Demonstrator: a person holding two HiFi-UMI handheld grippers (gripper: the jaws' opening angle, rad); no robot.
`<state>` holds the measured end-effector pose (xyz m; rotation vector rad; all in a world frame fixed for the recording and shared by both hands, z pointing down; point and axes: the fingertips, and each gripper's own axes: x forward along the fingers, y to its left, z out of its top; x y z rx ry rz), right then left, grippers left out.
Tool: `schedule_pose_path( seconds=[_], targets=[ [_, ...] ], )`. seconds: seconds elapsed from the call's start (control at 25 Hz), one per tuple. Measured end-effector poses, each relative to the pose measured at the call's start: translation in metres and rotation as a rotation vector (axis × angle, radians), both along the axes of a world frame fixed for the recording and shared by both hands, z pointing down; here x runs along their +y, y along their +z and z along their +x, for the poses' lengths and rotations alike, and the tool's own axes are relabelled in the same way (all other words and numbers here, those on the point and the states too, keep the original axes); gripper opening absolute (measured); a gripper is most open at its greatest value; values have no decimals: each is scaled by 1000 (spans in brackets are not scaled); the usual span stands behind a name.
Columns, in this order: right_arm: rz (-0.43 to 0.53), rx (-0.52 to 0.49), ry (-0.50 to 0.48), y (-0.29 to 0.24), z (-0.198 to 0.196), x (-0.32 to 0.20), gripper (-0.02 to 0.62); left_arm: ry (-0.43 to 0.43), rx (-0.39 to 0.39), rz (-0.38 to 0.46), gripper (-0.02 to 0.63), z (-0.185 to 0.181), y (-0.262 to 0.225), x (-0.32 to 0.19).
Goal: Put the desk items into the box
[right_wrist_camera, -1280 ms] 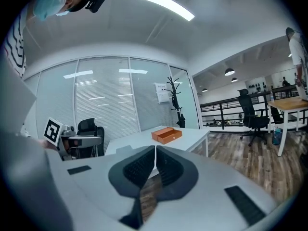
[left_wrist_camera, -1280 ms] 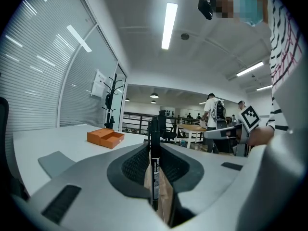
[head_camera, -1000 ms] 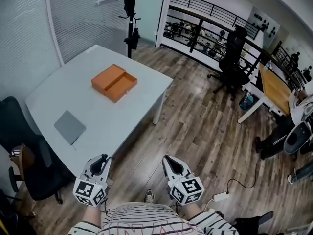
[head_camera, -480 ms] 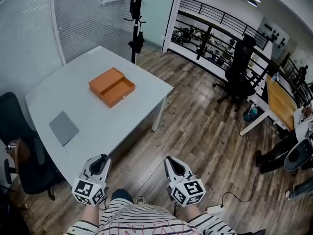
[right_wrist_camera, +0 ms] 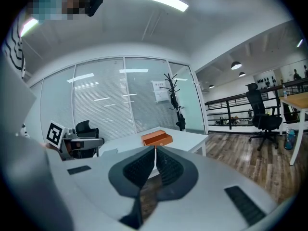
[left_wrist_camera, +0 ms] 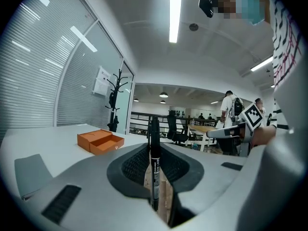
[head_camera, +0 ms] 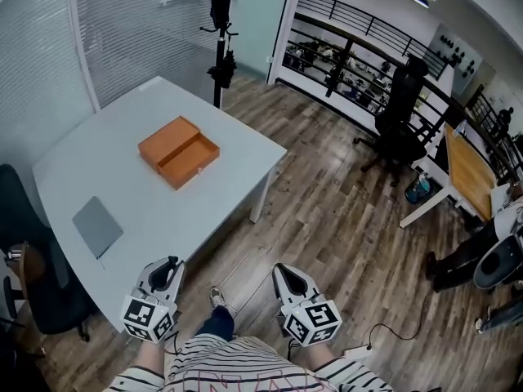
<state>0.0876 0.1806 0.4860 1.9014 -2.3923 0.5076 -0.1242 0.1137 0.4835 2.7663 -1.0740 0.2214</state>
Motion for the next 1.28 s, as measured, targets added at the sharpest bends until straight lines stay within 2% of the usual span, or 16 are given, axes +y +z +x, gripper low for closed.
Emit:
schedule_pose_path(
  seconds=[0.48,0.72,1.28],
  targets=[
    [-3,22,-21,-6,12,-127,28,18,20,-8,72,26,-1,-122],
    [-7,27,-40,-7,9,-191,28,10,31,-15,72,27,-1,-179],
    [-9,29,-92,1,6,-276,28,-35,27,-38,71,23,12,-252]
  ],
)
